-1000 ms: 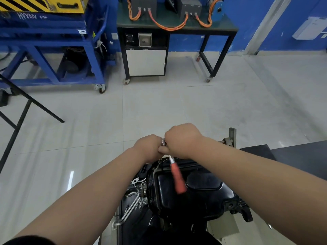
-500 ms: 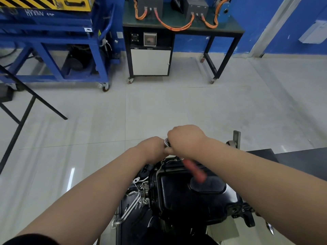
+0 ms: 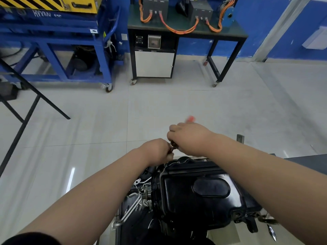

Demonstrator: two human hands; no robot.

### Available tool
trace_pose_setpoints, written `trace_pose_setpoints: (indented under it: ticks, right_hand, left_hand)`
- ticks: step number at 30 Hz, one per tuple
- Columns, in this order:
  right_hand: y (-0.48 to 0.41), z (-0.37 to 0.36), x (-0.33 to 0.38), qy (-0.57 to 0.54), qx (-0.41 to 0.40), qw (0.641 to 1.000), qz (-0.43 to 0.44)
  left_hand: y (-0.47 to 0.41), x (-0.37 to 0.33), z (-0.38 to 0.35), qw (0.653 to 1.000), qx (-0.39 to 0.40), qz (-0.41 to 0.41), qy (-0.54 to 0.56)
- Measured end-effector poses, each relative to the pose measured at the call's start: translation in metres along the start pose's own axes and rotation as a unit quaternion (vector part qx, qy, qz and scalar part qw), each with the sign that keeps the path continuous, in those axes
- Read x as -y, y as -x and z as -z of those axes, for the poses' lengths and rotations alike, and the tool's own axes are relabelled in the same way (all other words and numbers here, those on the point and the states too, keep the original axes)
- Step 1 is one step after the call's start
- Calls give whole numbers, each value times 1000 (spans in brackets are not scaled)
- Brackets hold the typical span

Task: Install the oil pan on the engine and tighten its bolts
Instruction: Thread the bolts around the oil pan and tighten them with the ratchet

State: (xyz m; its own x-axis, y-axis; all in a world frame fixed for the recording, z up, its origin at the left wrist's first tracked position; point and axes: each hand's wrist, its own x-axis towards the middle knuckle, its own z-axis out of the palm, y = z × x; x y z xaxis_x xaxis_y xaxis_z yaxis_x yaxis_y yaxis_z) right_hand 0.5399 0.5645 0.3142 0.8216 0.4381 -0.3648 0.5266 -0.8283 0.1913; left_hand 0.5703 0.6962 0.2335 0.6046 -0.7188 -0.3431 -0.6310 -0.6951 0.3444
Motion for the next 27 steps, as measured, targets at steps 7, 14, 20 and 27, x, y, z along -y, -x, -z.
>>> trace_pose_setpoints:
  ticks: [7,14,20,27]
  right_hand:
    - [-2,-4,21,-81,43,980,-178]
    - [5,-2,-3,16,-9,1000,8]
    - [2,-5,17,-53,36,986,-156]
    - [5,-7,-2,-26,-31,998,-37]
  left_hand:
    - [-3,0,5,999,21,43,-5]
    - [-1,-5,2,999,-16,-33,-39]
    - [0,-5,3,999,11,39,-16]
    - [-1,-4,0,1000,13,19,-19]
